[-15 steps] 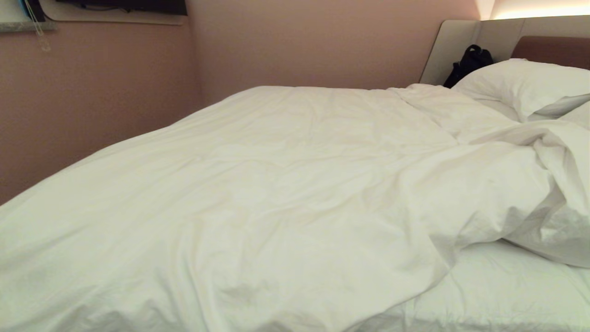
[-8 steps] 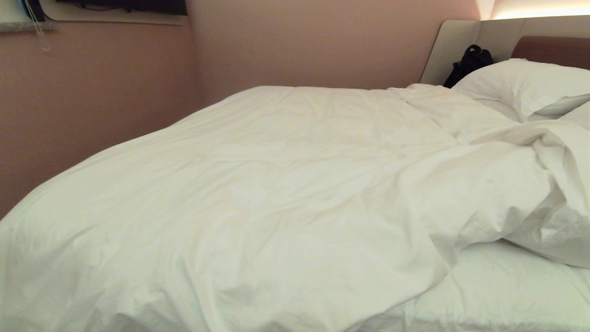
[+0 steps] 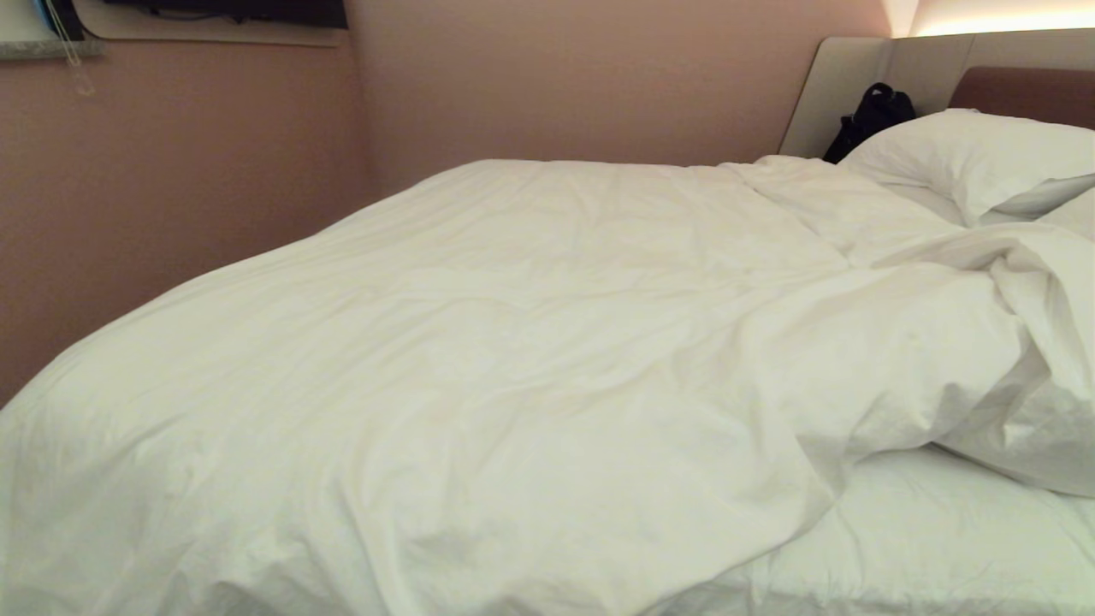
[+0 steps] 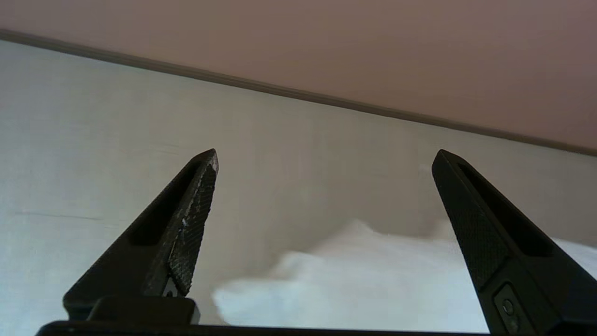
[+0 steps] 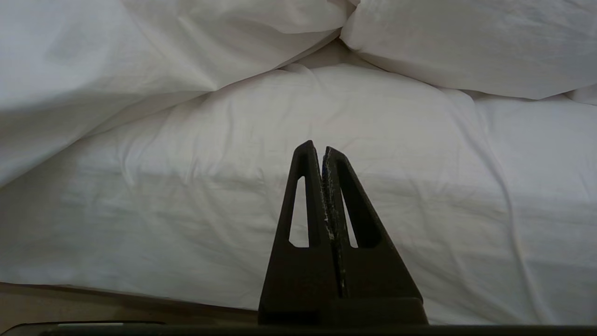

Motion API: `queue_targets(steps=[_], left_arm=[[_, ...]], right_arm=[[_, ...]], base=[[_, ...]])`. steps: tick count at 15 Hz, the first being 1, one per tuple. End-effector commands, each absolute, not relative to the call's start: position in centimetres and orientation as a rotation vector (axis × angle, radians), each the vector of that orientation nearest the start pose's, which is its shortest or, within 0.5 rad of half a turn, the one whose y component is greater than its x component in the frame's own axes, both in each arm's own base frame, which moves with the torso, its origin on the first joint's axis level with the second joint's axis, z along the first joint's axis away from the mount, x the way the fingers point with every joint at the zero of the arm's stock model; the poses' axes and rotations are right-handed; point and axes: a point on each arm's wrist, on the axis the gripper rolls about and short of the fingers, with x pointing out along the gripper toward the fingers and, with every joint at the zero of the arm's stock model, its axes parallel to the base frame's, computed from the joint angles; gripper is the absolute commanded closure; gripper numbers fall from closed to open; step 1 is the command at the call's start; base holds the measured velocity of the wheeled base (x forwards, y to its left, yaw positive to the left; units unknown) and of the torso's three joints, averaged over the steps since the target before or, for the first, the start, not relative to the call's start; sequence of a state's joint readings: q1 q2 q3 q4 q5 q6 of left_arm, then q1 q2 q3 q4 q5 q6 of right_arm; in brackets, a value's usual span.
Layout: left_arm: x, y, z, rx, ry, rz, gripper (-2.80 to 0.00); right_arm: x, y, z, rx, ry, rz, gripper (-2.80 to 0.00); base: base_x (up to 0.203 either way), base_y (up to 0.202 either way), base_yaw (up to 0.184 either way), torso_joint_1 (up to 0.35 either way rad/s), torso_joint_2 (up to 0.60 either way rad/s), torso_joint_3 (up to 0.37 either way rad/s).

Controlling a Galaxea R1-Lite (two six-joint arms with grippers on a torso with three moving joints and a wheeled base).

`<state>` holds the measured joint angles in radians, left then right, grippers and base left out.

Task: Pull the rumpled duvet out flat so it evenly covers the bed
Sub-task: Flatten the corners of the folded blanket

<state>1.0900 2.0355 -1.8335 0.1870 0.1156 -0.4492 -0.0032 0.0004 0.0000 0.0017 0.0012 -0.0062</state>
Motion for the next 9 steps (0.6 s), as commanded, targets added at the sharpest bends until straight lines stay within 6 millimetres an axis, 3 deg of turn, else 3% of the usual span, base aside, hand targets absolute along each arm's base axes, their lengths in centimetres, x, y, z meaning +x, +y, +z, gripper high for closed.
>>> queue_targets(steps=[1, 4, 9], left_arm=[[18.6, 35.1, 28.7, -0.662, 0.048, 1.091, -2.8], [18.4, 31.9, 30.7, -0.911, 0.105, 0.515, -2.8], [17.6, 28.7, 31.9, -1.114, 0.232, 0.031, -2.8]], right_arm=[[-2.3, 0.0, 7.5, -0.006, 0.002, -0.002, 0.0], [-2.3, 0.0, 7.5, -0.006, 0.002, -0.002, 0.0], [-2.3, 0.0, 7.5, -0.006, 0.002, 0.0, 0.0]], base=[[0.0, 0.0, 0.0, 0.0, 0.0, 0.0], [0.0, 0.0, 0.0, 0.0, 0.0, 0.0], [0.0, 0.0, 0.0, 0.0, 0.0, 0.0]])
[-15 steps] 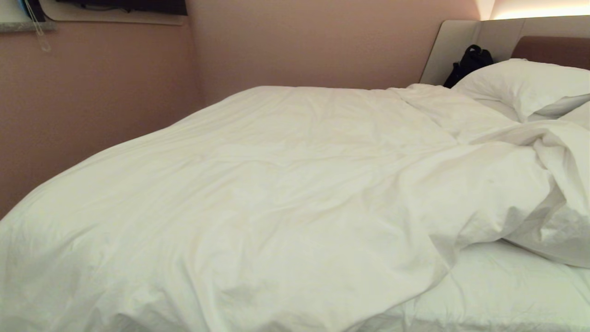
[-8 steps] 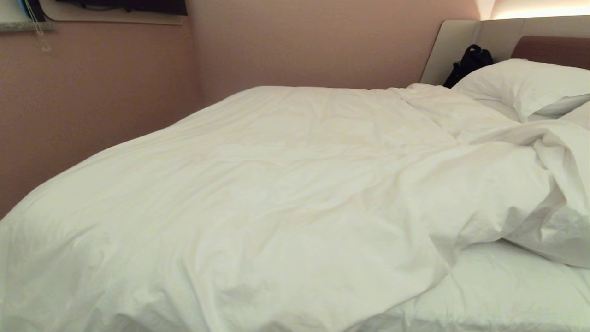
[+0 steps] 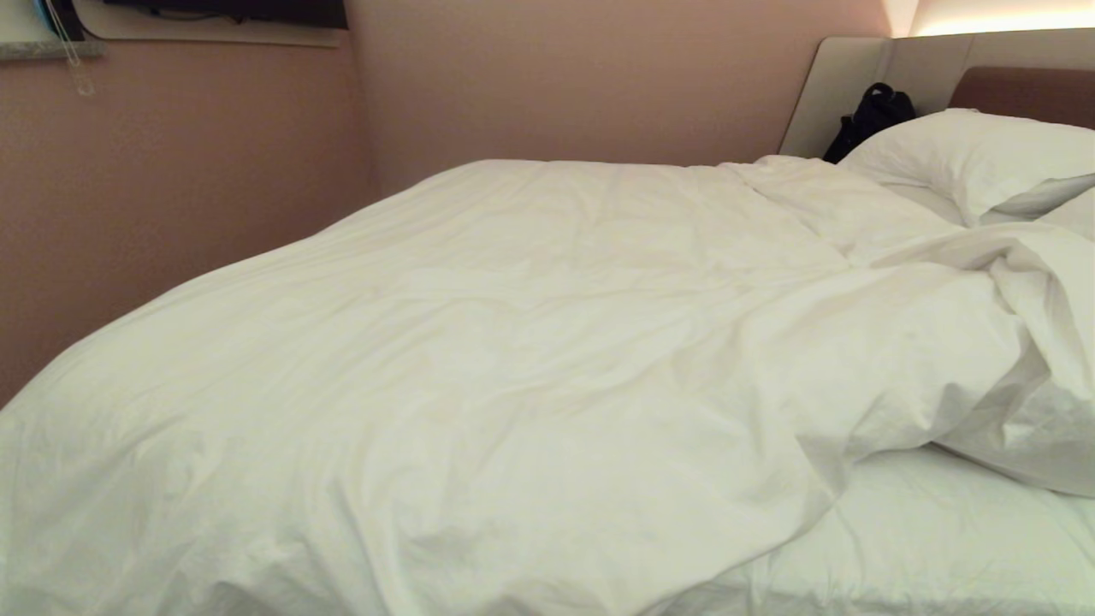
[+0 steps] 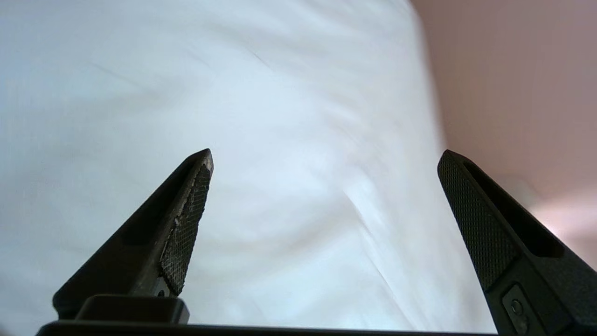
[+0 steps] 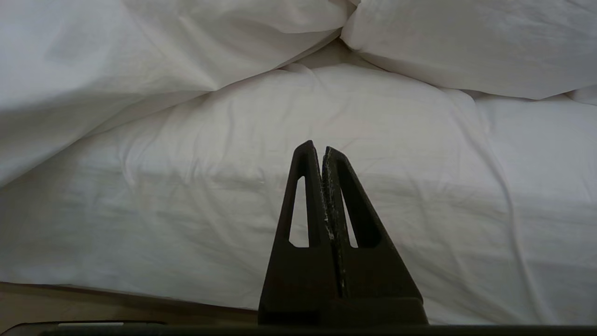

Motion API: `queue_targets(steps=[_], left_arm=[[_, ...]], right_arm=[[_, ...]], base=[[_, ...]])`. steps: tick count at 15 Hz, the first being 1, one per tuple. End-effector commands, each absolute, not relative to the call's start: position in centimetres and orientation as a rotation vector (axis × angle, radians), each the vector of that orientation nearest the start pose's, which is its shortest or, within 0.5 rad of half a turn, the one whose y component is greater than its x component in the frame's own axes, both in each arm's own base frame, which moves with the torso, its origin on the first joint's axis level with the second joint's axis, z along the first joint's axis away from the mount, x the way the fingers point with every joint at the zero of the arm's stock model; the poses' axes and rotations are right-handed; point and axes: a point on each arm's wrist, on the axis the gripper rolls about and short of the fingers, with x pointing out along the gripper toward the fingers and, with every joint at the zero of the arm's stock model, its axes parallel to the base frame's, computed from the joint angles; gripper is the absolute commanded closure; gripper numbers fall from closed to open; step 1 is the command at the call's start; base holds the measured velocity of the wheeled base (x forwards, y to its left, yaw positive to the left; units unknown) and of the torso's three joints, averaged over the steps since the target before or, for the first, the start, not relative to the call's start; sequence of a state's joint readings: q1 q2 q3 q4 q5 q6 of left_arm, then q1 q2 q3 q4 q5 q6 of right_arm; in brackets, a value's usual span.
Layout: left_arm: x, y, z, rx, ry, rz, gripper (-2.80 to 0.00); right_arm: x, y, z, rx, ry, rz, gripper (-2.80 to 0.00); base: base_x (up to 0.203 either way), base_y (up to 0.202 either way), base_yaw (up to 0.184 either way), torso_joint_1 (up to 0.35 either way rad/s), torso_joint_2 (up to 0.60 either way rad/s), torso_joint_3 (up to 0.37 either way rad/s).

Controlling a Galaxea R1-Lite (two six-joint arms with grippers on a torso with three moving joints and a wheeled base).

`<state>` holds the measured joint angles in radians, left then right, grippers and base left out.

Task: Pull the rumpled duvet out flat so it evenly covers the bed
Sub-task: Flatten the corners of the folded blanket, then hold the folded corner of the quilt

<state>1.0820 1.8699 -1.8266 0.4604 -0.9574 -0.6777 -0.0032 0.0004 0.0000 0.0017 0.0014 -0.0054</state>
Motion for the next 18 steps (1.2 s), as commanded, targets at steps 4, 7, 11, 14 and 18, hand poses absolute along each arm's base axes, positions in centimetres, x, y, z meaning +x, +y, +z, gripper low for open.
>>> queue_targets(steps=[4, 7, 11, 14, 18], left_arm=[[16.9, 27.5, 32.3, -1.122, 0.254, -0.181, -2.8], [16.1, 25.8, 33.3, -1.108, 0.265, -0.34, 0.0], [15.0, 23.7, 34.4, -1.079, 0.267, -0.433, 0.0], [14.1, 22.0, 35.4, -1.045, 0.258, -0.437, 0.0], [12.5, 19.5, 37.2, -0.992, 0.239, -0.431, 0.0]], right_arm=[[-2.3, 0.0, 7.5, -0.006, 0.002, -0.001, 0.0], [-2.3, 0.0, 7.5, -0.006, 0.002, 0.0, 0.0], [-2.3, 0.0, 7.5, -0.006, 0.002, -0.001, 0.0], [-2.3, 0.0, 7.5, -0.006, 0.002, -0.002, 0.0], [-2.3, 0.0, 7.5, -0.006, 0.002, 0.0, 0.0]], base=[[0.0, 0.0, 0.0, 0.0, 0.0, 0.0], [0.0, 0.0, 0.0, 0.0, 0.0, 0.0], [0.0, 0.0, 0.0, 0.0, 0.0, 0.0], [0.0, 0.0, 0.0, 0.0, 0.0, 0.0], [0.0, 0.0, 0.0, 0.0, 0.0, 0.0]])
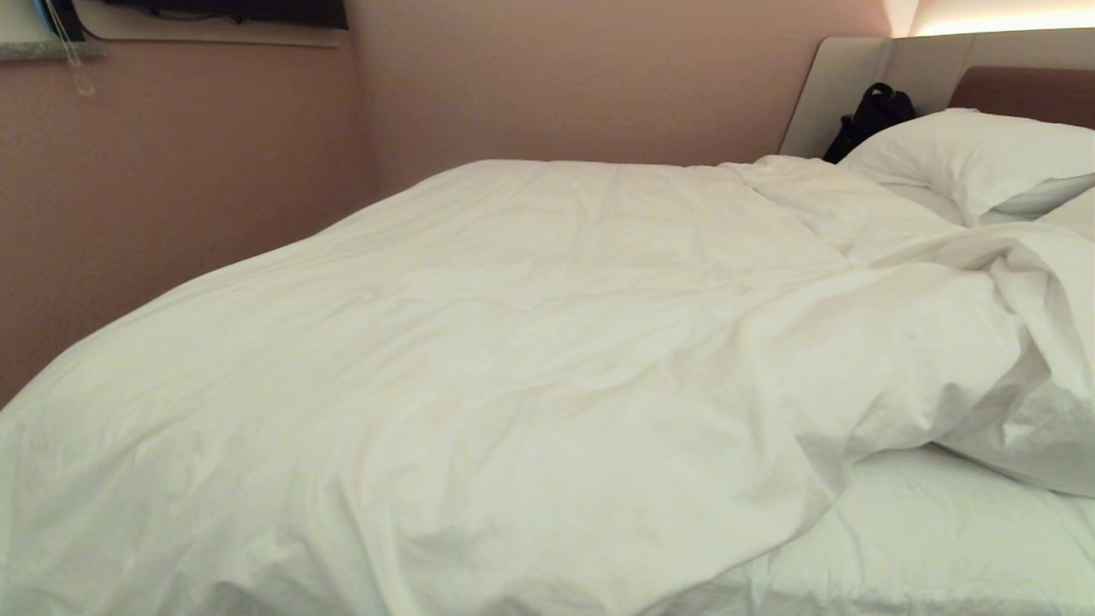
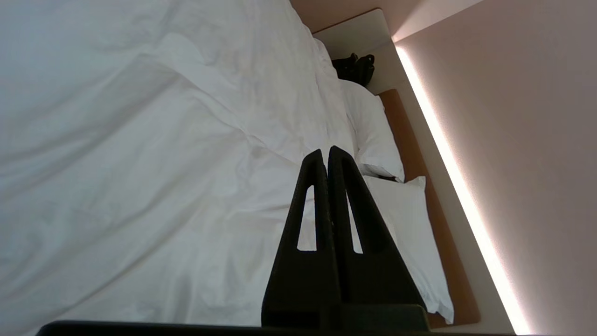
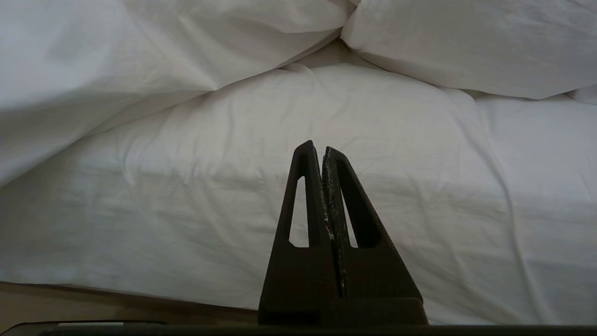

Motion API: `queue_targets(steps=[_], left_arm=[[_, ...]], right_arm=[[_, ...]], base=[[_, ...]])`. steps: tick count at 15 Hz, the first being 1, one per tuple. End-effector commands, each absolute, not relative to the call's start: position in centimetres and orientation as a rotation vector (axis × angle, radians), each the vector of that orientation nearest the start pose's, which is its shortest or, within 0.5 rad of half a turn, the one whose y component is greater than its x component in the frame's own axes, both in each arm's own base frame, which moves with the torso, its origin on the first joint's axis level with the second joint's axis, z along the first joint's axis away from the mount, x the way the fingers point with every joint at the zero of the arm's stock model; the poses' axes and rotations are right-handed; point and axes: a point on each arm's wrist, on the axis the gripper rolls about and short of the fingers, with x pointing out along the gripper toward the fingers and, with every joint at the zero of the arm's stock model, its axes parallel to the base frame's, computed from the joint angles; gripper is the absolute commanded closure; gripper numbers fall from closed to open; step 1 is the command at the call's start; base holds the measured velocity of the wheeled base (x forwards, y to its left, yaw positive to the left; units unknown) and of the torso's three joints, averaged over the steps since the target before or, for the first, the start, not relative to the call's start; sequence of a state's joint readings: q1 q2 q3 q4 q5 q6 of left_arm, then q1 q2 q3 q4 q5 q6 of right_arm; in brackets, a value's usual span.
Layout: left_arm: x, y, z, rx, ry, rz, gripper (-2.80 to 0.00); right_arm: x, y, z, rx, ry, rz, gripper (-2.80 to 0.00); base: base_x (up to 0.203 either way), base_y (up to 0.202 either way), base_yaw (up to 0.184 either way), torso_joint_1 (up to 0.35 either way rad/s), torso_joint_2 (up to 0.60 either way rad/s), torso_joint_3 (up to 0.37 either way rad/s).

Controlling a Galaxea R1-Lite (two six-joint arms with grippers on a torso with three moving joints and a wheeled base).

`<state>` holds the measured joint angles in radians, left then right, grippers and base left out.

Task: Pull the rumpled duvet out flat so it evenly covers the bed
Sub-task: Hold the folded corner of the quilt

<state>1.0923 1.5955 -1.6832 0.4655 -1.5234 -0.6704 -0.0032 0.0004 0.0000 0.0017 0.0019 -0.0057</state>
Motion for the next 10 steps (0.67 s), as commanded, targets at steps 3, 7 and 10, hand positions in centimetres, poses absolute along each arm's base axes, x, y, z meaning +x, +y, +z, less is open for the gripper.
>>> queue_targets(steps=[3, 7, 10], left_arm=[[11.4, 17.4, 38.0, -0.952, 0.228, -0.432, 0.0], [10.3, 16.2, 38.6, -0.939, 0.214, -0.413, 0.0], [8.5, 14.8, 39.5, -0.946, 0.187, -0.36, 0.0]], right_arm=[[-2.3, 0.0, 7.5, -0.006, 0.002, -0.002, 0.0], [-2.3, 0.0, 7.5, -0.006, 0.002, 0.0, 0.0], [-2.3, 0.0, 7.5, -0.006, 0.002, -0.002, 0.0]], base=[[0.0, 0.0, 0.0, 0.0, 0.0, 0.0], [0.0, 0.0, 0.0, 0.0, 0.0, 0.0], [0.0, 0.0, 0.0, 0.0, 0.0, 0.0]])
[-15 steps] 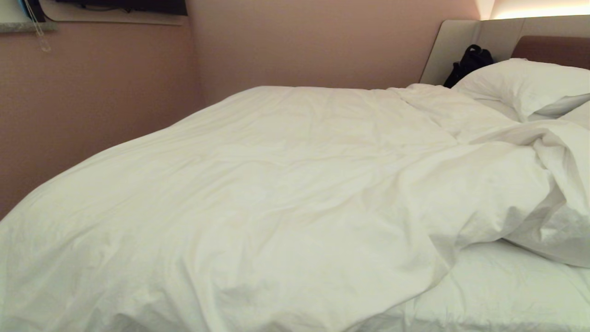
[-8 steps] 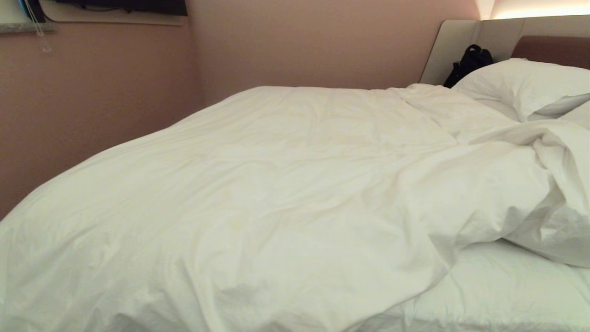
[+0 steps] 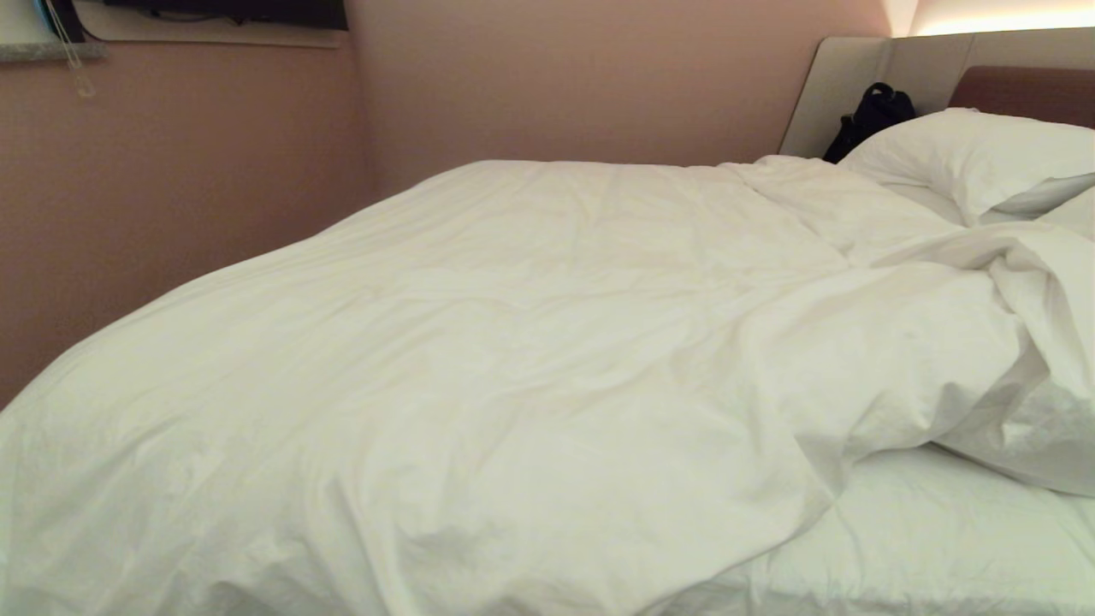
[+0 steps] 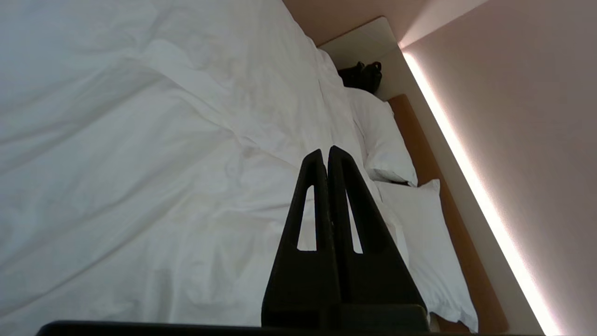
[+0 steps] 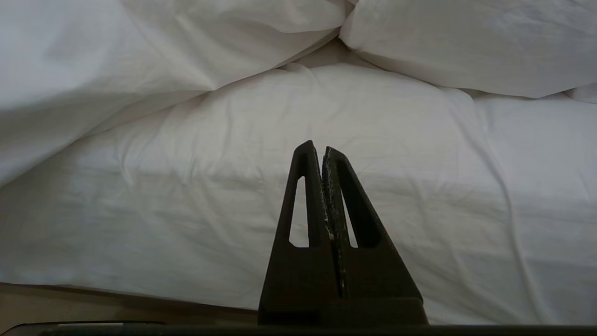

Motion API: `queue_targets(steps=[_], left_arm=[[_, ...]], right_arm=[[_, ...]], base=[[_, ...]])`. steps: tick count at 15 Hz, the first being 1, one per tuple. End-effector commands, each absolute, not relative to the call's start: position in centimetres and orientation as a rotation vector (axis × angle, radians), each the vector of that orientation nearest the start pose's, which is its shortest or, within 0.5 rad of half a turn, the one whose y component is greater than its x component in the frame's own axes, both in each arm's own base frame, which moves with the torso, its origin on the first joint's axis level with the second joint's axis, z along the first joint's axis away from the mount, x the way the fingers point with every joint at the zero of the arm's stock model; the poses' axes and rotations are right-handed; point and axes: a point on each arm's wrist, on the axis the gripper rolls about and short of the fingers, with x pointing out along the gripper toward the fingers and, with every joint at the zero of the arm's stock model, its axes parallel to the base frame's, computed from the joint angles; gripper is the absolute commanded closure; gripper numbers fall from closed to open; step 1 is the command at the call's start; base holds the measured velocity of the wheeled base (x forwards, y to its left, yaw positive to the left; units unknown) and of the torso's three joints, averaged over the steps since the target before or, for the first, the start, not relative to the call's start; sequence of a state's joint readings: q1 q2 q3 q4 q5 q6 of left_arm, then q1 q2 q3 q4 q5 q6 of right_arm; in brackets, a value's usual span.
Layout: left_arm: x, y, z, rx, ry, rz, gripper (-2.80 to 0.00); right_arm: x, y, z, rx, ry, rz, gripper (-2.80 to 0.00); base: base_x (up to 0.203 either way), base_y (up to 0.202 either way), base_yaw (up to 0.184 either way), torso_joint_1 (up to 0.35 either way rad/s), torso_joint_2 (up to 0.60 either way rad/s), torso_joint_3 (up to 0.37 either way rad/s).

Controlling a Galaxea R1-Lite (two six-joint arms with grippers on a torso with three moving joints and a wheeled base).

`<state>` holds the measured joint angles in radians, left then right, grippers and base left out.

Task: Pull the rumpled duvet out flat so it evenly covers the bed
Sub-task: Hold the folded corner of the quilt

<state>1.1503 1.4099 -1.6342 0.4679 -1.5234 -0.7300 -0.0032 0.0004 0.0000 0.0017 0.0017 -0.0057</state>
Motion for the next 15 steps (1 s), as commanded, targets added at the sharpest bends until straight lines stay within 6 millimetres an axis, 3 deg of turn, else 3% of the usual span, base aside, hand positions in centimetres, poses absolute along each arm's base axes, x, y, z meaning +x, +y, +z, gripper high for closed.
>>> queue_targets(steps=[1, 9, 15], left_arm=[[7.7, 14.4, 39.8, -0.954, 0.169, -0.322, 0.0], [1.6, 12.4, 40.4, -0.98, -0.027, 0.051, 0.0], [1.5, 11.6, 40.0, -0.982, -0.032, 0.06, 0.0]], right_arm=[[-2.3, 0.0, 7.5, -0.006, 0.002, -0.002, 0.0], [-2.3, 0.0, 7.5, -0.007, 0.002, -0.001, 0.0], [-2.3, 0.0, 7.5, -0.006, 0.002, 0.0, 0.0]], base=[[0.0, 0.0, 0.0, 0.0, 0.0, 0.0], [0.0, 0.0, 0.0, 0.0, 0.0, 0.0], [0.0, 0.0, 0.0, 0.0, 0.0, 0.0]])
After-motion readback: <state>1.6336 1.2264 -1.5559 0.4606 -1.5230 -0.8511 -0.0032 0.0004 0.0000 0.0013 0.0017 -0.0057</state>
